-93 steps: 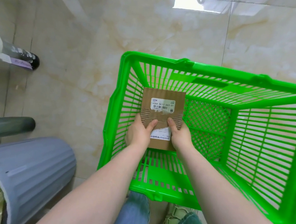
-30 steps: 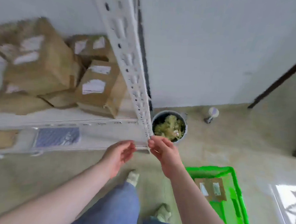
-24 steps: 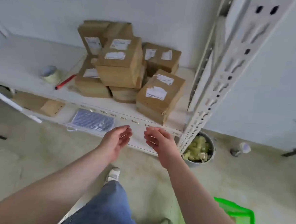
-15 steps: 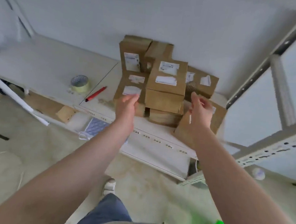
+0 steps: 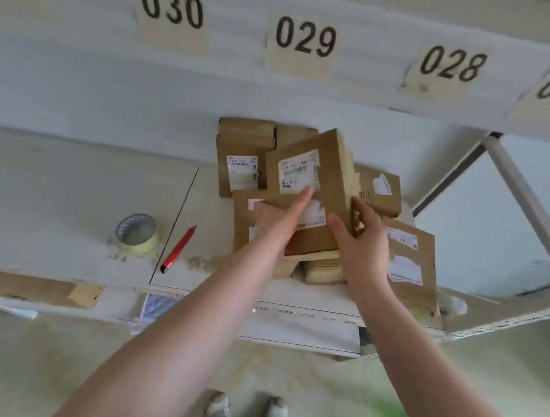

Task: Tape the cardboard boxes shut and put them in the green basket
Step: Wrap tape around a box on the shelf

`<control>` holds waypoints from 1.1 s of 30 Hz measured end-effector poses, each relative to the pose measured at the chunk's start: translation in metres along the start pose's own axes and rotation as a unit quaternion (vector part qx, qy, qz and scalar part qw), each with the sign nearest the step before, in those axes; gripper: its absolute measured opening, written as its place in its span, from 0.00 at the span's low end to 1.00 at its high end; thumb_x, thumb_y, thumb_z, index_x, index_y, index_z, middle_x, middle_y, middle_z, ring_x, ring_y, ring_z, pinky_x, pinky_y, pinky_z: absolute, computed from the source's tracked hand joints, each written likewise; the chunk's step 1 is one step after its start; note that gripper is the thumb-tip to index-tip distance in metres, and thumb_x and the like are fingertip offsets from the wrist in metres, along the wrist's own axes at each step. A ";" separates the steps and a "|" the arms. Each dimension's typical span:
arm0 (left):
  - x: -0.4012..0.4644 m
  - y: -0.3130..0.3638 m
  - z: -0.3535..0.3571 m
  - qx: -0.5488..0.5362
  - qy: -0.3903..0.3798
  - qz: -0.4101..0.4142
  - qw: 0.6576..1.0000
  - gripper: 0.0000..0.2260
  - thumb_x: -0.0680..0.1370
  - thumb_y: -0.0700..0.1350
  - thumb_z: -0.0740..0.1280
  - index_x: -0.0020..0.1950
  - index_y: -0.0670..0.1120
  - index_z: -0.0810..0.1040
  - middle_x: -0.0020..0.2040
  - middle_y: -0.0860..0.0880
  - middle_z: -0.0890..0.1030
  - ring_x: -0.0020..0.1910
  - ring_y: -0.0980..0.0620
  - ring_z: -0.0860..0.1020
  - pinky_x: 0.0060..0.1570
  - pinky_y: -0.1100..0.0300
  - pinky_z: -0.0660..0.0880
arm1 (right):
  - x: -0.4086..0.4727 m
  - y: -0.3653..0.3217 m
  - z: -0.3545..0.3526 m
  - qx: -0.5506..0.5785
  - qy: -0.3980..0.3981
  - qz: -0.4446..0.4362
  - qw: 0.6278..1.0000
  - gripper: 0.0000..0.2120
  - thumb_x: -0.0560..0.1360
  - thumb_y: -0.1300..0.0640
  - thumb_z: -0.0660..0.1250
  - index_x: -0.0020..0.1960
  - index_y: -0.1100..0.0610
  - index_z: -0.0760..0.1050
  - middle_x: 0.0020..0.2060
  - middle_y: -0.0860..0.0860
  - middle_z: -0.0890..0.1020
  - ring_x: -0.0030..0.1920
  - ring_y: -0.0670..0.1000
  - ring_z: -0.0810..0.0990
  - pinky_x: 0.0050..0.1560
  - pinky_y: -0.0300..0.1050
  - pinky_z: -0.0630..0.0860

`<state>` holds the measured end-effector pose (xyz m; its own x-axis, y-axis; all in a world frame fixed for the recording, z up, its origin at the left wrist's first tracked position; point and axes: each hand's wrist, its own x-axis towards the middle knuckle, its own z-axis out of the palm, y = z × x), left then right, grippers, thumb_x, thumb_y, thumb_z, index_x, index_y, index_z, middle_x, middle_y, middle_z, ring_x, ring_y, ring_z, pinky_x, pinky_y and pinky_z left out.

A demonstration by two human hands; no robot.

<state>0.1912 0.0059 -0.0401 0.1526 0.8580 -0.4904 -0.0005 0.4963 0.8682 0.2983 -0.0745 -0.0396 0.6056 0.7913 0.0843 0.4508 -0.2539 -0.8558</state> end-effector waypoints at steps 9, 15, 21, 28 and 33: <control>0.002 -0.008 -0.147 -0.149 -0.023 -0.063 0.987 0.43 0.60 0.74 0.66 0.68 0.49 0.75 0.60 0.44 0.82 0.57 0.44 0.82 0.60 0.44 0.77 | 0.016 -0.072 0.068 0.238 -0.315 0.181 0.901 0.32 0.70 0.42 0.74 0.69 0.52 0.71 0.57 0.48 0.83 0.56 0.51 0.82 0.56 0.51 0.80; -0.010 0.021 -0.204 -0.028 0.092 -0.002 0.995 0.35 0.75 0.71 0.57 0.63 0.44 0.79 0.58 0.43 0.81 0.52 0.49 0.80 0.51 0.54 0.75 | 0.001 -0.097 0.125 0.281 -0.352 0.153 0.879 0.13 0.74 0.41 0.69 0.54 0.47 0.79 0.46 0.47 0.86 0.47 0.50 0.85 0.50 0.48 0.82; -0.009 0.038 -0.270 -0.097 -0.055 -0.008 0.994 0.31 0.63 0.72 0.69 0.55 0.52 0.84 0.54 0.45 0.85 0.51 0.45 0.84 0.42 0.49 0.82 | -0.039 -0.140 0.174 0.171 -0.399 -0.027 0.901 0.21 0.79 0.38 0.58 0.69 0.43 0.65 0.55 0.41 0.79 0.49 0.33 0.80 0.48 0.29 0.77; 0.038 0.021 -0.423 -0.267 -0.083 -0.038 0.959 0.31 0.65 0.64 0.74 0.64 0.50 0.81 0.64 0.43 0.79 0.59 0.42 0.81 0.49 0.43 0.80 | -0.047 -0.181 0.281 0.075 -0.314 0.006 0.946 0.38 0.71 0.37 0.69 0.76 0.46 0.60 0.66 0.49 0.69 0.65 0.52 0.70 0.66 0.54 0.69; 0.077 0.024 -0.509 -0.177 -0.109 -0.083 0.975 0.33 0.68 0.70 0.67 0.66 0.51 0.79 0.63 0.44 0.80 0.62 0.44 0.79 0.51 0.48 0.80 | -0.078 -0.192 0.376 0.246 -0.384 0.238 0.857 0.24 0.72 0.40 0.71 0.59 0.55 0.74 0.56 0.53 0.81 0.56 0.55 0.80 0.60 0.55 0.77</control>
<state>-0.3005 0.1512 -0.0963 0.3863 0.7321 -0.5611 -0.2921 0.6741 0.6784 -0.0821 0.1220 -0.0734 -0.0524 0.8442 -0.5334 -0.1734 -0.5337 -0.8277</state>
